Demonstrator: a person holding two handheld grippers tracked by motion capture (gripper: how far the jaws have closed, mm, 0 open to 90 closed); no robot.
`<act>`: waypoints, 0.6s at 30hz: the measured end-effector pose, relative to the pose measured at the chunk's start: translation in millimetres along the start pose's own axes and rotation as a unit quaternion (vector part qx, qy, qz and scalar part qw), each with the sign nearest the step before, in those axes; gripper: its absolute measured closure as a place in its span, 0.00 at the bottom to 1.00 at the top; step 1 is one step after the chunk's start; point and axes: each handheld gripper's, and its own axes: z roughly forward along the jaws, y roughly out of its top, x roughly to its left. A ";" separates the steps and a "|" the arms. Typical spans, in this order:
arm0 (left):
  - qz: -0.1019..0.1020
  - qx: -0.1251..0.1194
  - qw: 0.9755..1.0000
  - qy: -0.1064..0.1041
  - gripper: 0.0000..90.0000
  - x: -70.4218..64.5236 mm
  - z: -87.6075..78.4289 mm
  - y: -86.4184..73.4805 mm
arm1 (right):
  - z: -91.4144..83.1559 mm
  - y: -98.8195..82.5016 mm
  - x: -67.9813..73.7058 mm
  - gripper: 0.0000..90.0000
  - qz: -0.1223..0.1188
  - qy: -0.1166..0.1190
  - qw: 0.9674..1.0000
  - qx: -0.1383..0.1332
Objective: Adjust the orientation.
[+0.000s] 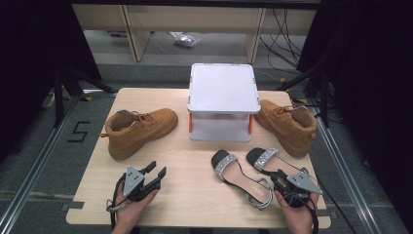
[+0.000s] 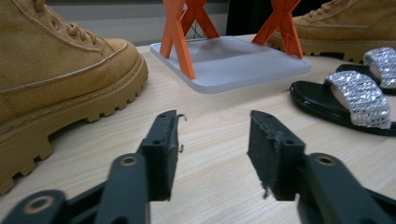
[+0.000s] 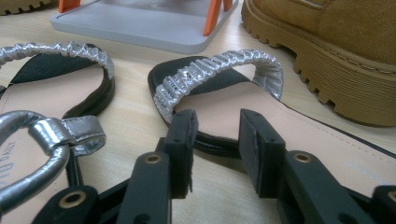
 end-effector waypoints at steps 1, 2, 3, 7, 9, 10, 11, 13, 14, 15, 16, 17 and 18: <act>0.000 0.000 1.000 0.000 0.67 0.0 0.0 0.0 | 0.0 0.0 0.0 0.77 0.000 0.000 1.000 0.000; 0.000 0.003 1.000 -0.013 0.70 -1.4 0.7 0.9 | 0.1 0.3 0.2 0.80 -0.007 0.002 1.000 -0.002; 0.000 0.003 1.000 -0.013 0.74 -1.4 0.7 0.9 | 0.1 0.3 0.2 0.80 -0.007 0.002 1.000 -0.002; 0.015 0.011 0.999 -0.045 0.87 -11.5 3.7 8.0 | -2.8 5.8 -0.3 0.91 -0.011 0.017 1.000 0.011; 0.013 0.028 0.998 -0.063 0.93 -18.9 5.5 11.8 | -3.9 8.0 -0.4 0.96 -0.025 0.014 1.000 0.012; 0.013 0.028 0.998 -0.063 0.95 -18.9 5.5 11.8 | -3.9 8.0 -0.4 0.96 -0.025 0.014 1.000 0.012; 0.011 0.030 0.996 -0.079 0.95 -23.3 8.3 12.8 | -4.8 9.3 0.5 0.98 -0.028 0.017 0.999 0.016; 0.020 0.058 0.991 -0.116 0.99 -41.3 15.6 16.2 | -5.2 11.1 3.0 1.00 -0.042 0.027 0.998 0.041; 0.021 0.070 0.988 -0.133 0.99 -47.9 18.5 17.4 | -5.1 11.4 4.3 1.00 -0.042 0.029 0.998 0.046; 0.021 0.070 0.988 -0.133 0.99 -47.9 18.5 17.4 | -5.1 11.4 4.3 1.00 -0.042 0.029 0.998 0.046; 0.024 0.085 0.985 -0.149 0.99 -55.3 21.5 18.8 | -5.6 12.0 5.0 1.00 -0.046 0.032 0.997 0.054; 0.029 0.097 0.981 -0.168 0.99 -62.7 25.3 19.6 | -5.7 12.5 6.3 1.00 -0.047 0.035 0.997 0.059; 0.041 0.126 0.971 -0.200 0.99 -77.3 32.5 22.2 | -6.6 13.3 8.5 1.00 -0.046 0.037 0.996 0.072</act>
